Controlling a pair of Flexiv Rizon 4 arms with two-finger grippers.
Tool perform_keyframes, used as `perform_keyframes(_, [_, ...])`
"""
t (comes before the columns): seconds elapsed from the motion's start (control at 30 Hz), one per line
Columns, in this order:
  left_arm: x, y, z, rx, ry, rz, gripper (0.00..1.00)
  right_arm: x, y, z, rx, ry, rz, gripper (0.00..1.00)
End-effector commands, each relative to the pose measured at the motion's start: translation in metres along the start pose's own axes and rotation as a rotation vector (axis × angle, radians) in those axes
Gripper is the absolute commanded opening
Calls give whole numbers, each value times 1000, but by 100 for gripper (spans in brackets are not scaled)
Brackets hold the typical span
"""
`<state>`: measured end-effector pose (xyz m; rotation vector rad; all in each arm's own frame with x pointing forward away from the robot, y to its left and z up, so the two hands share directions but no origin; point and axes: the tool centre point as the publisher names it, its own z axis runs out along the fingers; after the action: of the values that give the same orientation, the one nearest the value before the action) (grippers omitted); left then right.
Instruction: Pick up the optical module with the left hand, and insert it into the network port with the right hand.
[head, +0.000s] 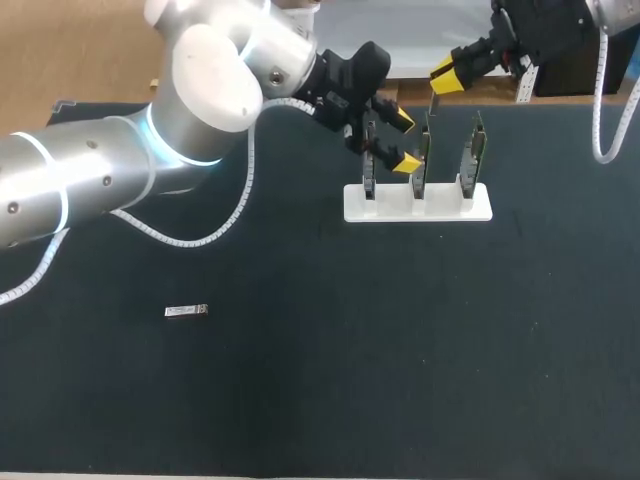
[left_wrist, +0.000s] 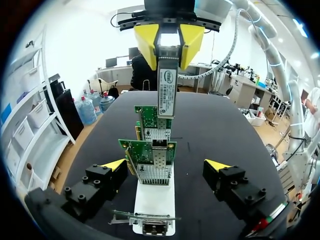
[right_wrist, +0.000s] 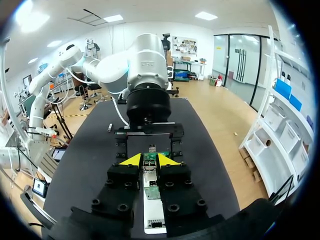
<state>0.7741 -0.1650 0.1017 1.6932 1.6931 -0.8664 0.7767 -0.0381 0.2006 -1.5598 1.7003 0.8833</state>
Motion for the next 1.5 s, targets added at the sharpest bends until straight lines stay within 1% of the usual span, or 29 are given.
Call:
perform_keyframes(0.03, [0,0,0,2,8,-2,100,0,0,0,1,-1,-2,0])
perform_keyframes(0.47, [2,0,0,3,27,-8,100,1,0,0,0,-2,-2,0])
perform_keyframes(0.97, [2,0,0,3,27,-8,100,8,-7,8,-13,12,10,0])
perform_keyframes(1.5, [2,0,0,3,27,-8,100,12,-8,14,-43,31,-11,0])
